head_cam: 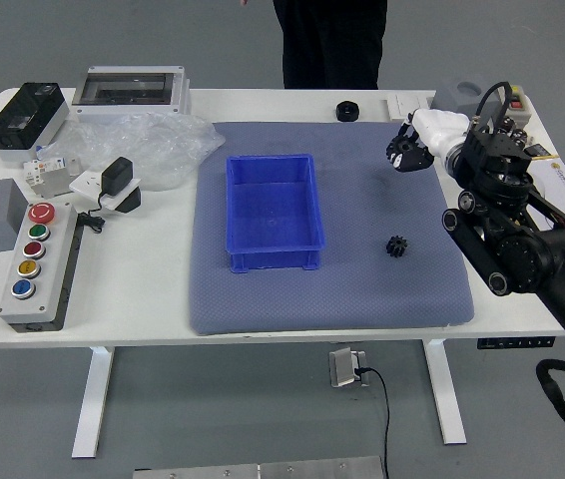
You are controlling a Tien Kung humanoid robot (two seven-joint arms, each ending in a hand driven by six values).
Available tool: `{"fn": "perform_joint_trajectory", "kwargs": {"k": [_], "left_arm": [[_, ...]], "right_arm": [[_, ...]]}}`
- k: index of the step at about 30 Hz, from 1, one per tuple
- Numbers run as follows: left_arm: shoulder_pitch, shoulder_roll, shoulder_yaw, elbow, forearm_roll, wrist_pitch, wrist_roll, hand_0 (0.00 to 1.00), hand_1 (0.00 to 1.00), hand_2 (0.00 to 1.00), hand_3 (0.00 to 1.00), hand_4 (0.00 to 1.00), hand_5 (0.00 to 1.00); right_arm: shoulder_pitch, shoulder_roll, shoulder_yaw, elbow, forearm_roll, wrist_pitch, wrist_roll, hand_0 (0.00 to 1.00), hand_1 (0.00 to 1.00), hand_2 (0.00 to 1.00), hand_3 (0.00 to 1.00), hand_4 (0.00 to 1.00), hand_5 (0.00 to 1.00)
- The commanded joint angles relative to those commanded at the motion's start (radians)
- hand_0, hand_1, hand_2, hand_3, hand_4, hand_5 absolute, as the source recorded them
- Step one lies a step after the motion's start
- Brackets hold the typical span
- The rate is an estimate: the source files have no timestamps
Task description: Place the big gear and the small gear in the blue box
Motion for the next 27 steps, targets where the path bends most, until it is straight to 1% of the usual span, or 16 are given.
{"fn": "perform_joint_trajectory", "kwargs": {"k": [3, 6, 9, 15, 19, 24, 25, 27], "left_arm": [[-0.001, 0.001, 0.0, 0.0, -0.001, 0.0, 0.0, 0.888, 0.884, 0.878, 0.887, 0.807, 0.676], [-0.001, 0.002, 0.0, 0.0, 0.0, 0.0, 0.0, 0.888, 0.884, 0.878, 0.887, 0.807, 0.676], [0.0, 0.003, 0.0, 0.0, 0.001, -0.001, 0.001, 0.888, 0.884, 0.878, 0.886, 0.809, 0.677], [0.001, 0.002, 0.002, 0.0, 0.004, -0.003, 0.002, 0.887, 0.884, 0.877, 0.884, 0.81, 0.676], [0.001, 0.002, 0.002, 0.0, 0.007, -0.004, 0.002, 0.887, 0.884, 0.877, 0.884, 0.813, 0.677], [0.001, 0.002, 0.001, 0.0, 0.011, -0.005, 0.002, 0.887, 0.884, 0.877, 0.884, 0.813, 0.677], [0.001, 0.002, 0.001, 0.0, 0.011, -0.005, 0.002, 0.887, 0.884, 0.877, 0.884, 0.817, 0.678], [0.001, 0.001, 0.001, 0.0, 0.012, -0.005, 0.002, 0.887, 0.884, 0.877, 0.884, 0.817, 0.678]], "right_arm": [[-0.006, 0.01, -0.017, 0.066, 0.006, 0.003, -0.003, 0.541, 0.477, 0.53, 0.612, 0.423, 0.281], [-0.007, 0.029, -0.042, 0.127, 0.013, 0.008, -0.005, 0.541, 0.477, 0.53, 0.612, 0.423, 0.281], [-0.008, 0.059, -0.074, 0.187, 0.021, 0.011, -0.007, 0.538, 0.478, 0.533, 0.612, 0.425, 0.274], [-0.012, 0.109, -0.149, 0.264, 0.037, 0.019, -0.009, 0.54, 0.481, 0.534, 0.613, 0.427, 0.275], [-0.017, 0.127, -0.189, 0.279, 0.052, 0.02, -0.007, 0.54, 0.48, 0.536, 0.614, 0.429, 0.274], [-0.024, 0.133, -0.215, 0.266, 0.08, 0.035, -0.003, 0.54, 0.48, 0.536, 0.614, 0.429, 0.274], [-0.026, 0.133, -0.216, 0.262, 0.088, 0.039, -0.002, 0.61, 0.557, 0.603, 0.661, 0.549, 0.323], [-0.028, 0.133, -0.217, 0.253, 0.106, 0.049, 0.001, 0.61, 0.557, 0.603, 0.661, 0.549, 0.323]]}}
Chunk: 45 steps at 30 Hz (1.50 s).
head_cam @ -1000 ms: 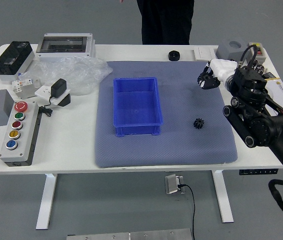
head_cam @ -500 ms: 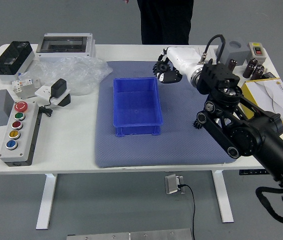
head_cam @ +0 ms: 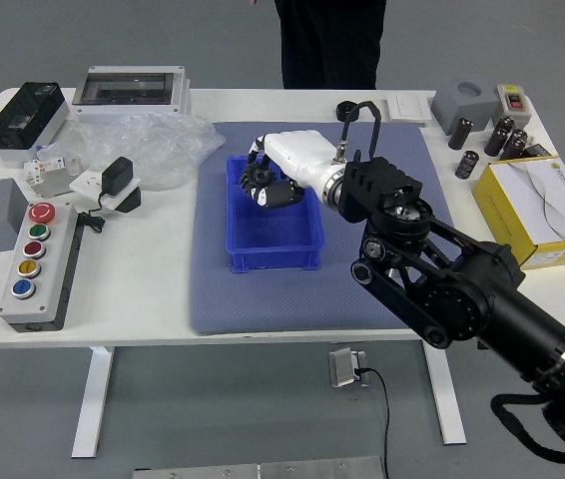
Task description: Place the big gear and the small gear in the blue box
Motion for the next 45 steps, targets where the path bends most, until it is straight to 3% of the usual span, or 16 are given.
{"fn": "perform_joint_trajectory", "kwargs": {"k": [3, 4, 9, 10, 19, 27, 28, 33, 34, 35, 45], "left_arm": [[0.0, -0.001, 0.0, 0.0, 0.001, 0.0, 0.0, 0.887, 0.884, 0.877, 0.884, 0.817, 0.678], [0.0, -0.001, 0.0, 0.0, 0.001, 0.0, 0.0, 0.887, 0.884, 0.877, 0.883, 0.821, 0.68], [0.001, -0.002, 0.0, 0.0, 0.0, -0.001, -0.001, 0.887, 0.884, 0.877, 0.883, 0.821, 0.68], [0.001, -0.002, 0.0, 0.0, 0.0, 0.0, 0.0, 0.887, 0.884, 0.876, 0.883, 0.823, 0.681], [0.001, -0.002, 0.001, 0.0, -0.005, 0.001, -0.002, 0.887, 0.884, 0.876, 0.883, 0.826, 0.681], [0.003, 0.001, -0.002, 0.0, -0.011, 0.004, -0.002, 0.887, 0.884, 0.876, 0.883, 0.827, 0.682], [0.003, 0.001, -0.002, 0.0, -0.011, 0.004, -0.002, 0.888, 0.884, 0.875, 0.883, 0.829, 0.683], [0.001, -0.001, -0.002, 0.0, -0.016, 0.004, -0.003, 0.888, 0.884, 0.875, 0.883, 0.829, 0.683], [0.0, -0.002, -0.002, 0.0, -0.016, 0.004, -0.003, 0.888, 0.883, 0.875, 0.883, 0.83, 0.683], [0.0, -0.002, -0.001, 0.0, -0.017, 0.004, -0.003, 0.888, 0.883, 0.875, 0.883, 0.83, 0.683], [0.0, -0.002, -0.001, 0.0, -0.02, 0.005, -0.004, 0.888, 0.883, 0.874, 0.882, 0.832, 0.683]], "right_arm": [[-0.003, -0.001, 0.001, -0.012, 0.022, 0.018, 0.005, 0.61, 0.557, 0.603, 0.661, 0.549, 0.323], [-0.004, -0.001, 0.002, -0.016, 0.029, 0.026, 0.007, 0.69, 0.664, 0.757, 0.882, 0.803, 0.483], [-0.005, -0.003, 0.01, -0.025, 0.047, 0.047, 0.015, 0.69, 0.664, 0.757, 0.882, 0.803, 0.483], [-0.005, -0.004, 0.012, -0.025, 0.049, 0.049, 0.016, 0.73, 0.706, 0.823, 0.917, 0.84, 0.508], [-0.009, -0.033, 0.062, 0.009, 0.049, 0.054, 0.019, 0.731, 0.71, 0.826, 0.916, 0.852, 0.518], [-0.076, -0.162, 0.153, 0.075, 0.057, 0.063, 0.017, 0.72, 0.689, 0.788, 0.873, 0.83, 0.492], [-0.085, -0.176, 0.159, 0.077, 0.059, 0.064, 0.016, 0.7, 0.672, 0.741, 0.812, 0.793, 0.449], [-0.142, -0.244, 0.181, 0.066, 0.062, 0.07, 0.015, 0.7, 0.672, 0.741, 0.812, 0.793, 0.449], [-0.152, -0.255, 0.183, 0.062, 0.061, 0.072, 0.014, 0.688, 0.656, 0.711, 0.736, 0.768, 0.421], [-0.161, -0.263, 0.184, 0.057, 0.061, 0.073, 0.014, 0.688, 0.656, 0.711, 0.736, 0.768, 0.421], [-0.213, -0.297, 0.179, 0.011, 0.056, 0.083, 0.013, 0.679, 0.643, 0.691, 0.7, 0.755, 0.403]]}}
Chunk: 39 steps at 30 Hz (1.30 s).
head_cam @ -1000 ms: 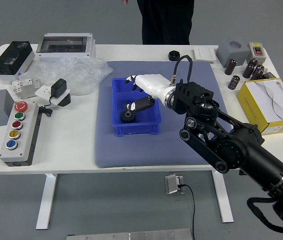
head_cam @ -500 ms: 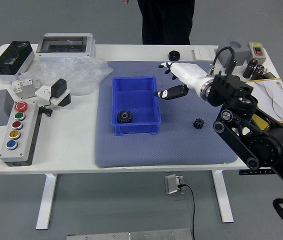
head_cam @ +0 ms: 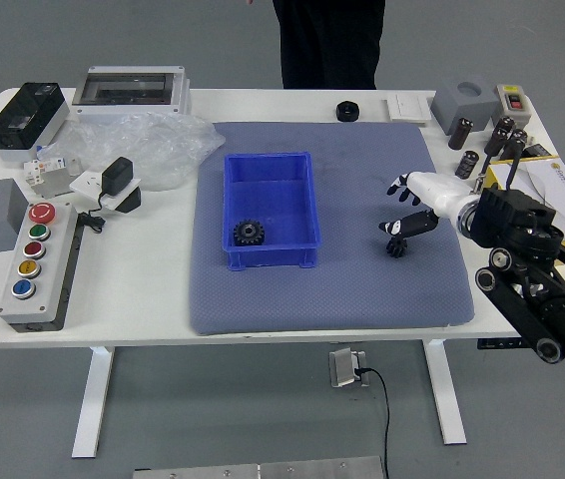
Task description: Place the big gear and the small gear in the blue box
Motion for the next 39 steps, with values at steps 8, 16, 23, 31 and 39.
{"fn": "perform_joint_trajectory", "kwargs": {"k": [8, 16, 23, 31, 39], "left_arm": [[0.002, 0.0, 0.0, 0.0, 0.0, 0.0, 0.0, 0.888, 0.883, 0.874, 0.881, 0.833, 0.681], [0.001, -0.001, -0.001, 0.0, 0.003, -0.001, 0.0, 0.888, 0.883, 0.874, 0.88, 0.832, 0.68], [0.002, -0.001, -0.001, 0.0, 0.005, -0.002, 0.001, 0.887, 0.883, 0.874, 0.88, 0.833, 0.68], [0.002, -0.002, -0.001, 0.0, 0.007, -0.002, 0.001, 0.887, 0.883, 0.874, 0.878, 0.833, 0.679], [0.001, -0.002, 0.0, 0.0, 0.005, -0.002, 0.0, 0.887, 0.881, 0.873, 0.876, 0.834, 0.678]], "right_arm": [[-0.025, 0.002, -0.014, -0.004, -0.001, 0.005, -0.003, 0.67, 0.627, 0.675, 0.675, 0.729, 0.394], [-0.034, 0.007, -0.024, 0.0, 0.0, 0.008, -0.009, 0.668, 0.628, 0.672, 0.67, 0.716, 0.378], [-0.044, 0.01, -0.027, 0.001, -0.001, 0.005, -0.012, 0.66, 0.617, 0.664, 0.662, 0.695, 0.364], [-0.059, 0.01, -0.031, 0.0, -0.006, 0.001, -0.015, 0.624, 0.579, 0.626, 0.64, 0.653, 0.337], [-0.064, 0.013, -0.038, 0.001, -0.02, -0.016, -0.017, 0.58, 0.515, 0.56, 0.632, 0.604, 0.316]]}}
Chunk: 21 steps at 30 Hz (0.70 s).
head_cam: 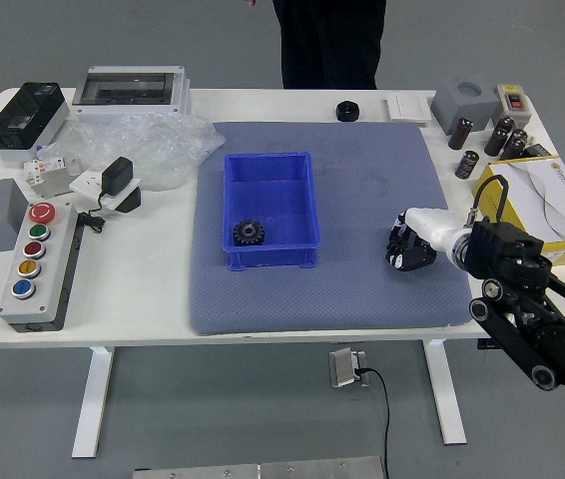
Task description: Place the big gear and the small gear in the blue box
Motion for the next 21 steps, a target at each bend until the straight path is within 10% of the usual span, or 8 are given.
{"fn": "perform_joint_trajectory", "kwargs": {"k": [21], "left_arm": [[-0.001, -0.001, 0.0, 0.0, -0.004, 0.001, -0.001, 0.886, 0.881, 0.872, 0.872, 0.834, 0.676]], "right_arm": [[-0.007, 0.0, 0.004, 0.003, -0.051, -0.048, 0.011, 0.546, 0.445, 0.478, 0.585, 0.39, 0.163]]}}
